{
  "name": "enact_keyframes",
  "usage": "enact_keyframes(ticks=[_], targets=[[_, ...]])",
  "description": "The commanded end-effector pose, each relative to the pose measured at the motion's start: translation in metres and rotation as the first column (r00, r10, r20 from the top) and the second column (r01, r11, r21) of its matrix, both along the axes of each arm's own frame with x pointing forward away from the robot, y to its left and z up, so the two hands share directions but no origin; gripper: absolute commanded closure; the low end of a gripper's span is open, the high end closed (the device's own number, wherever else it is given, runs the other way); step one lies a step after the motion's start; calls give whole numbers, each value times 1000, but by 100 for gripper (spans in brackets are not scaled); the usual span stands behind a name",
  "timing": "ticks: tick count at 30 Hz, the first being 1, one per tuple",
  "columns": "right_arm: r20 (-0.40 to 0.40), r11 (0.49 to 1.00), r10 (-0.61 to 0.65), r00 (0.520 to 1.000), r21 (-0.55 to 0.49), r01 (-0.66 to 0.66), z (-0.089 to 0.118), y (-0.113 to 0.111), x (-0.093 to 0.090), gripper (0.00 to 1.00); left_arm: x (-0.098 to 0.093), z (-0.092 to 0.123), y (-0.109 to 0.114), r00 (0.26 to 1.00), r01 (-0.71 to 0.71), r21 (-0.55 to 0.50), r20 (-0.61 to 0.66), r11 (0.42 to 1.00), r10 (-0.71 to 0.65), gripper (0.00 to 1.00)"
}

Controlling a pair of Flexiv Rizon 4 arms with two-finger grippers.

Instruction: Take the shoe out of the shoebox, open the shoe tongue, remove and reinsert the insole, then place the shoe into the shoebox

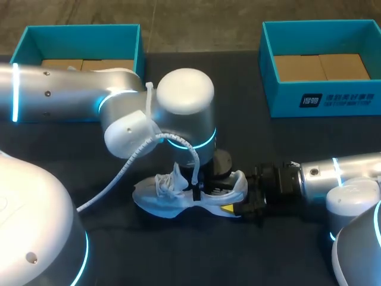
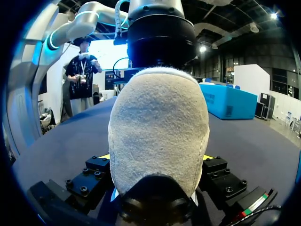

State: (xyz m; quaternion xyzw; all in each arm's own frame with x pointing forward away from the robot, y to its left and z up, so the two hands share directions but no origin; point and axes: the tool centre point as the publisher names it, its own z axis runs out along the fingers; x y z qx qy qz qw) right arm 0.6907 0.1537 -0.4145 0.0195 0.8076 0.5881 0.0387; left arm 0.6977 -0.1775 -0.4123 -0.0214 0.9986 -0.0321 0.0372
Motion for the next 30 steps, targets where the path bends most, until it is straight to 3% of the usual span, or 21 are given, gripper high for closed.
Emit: enact_keyframes(ticks=[1, 7, 18, 30], targets=[[-1, 1000, 3, 1000, -6, -3, 2, 2, -3, 100, 15, -11, -3, 1000, -5, 7, 13, 1000, 5, 100], [-1, 1000, 3, 1000, -6, -3, 2, 2, -3, 100, 19, 0, 2, 1000, -7, -20, 11, 1000, 8, 100], [-1, 1000, 3, 1000, -6, -3, 2, 2, -3, 100, -5, 33, 7, 983, 53, -177, -165, 983, -83, 100], [-1, 1000, 3, 1000, -6, -3, 2, 2, -3, 100, -14, 54, 11, 955, 59, -270, -266, 961, -133, 100]])
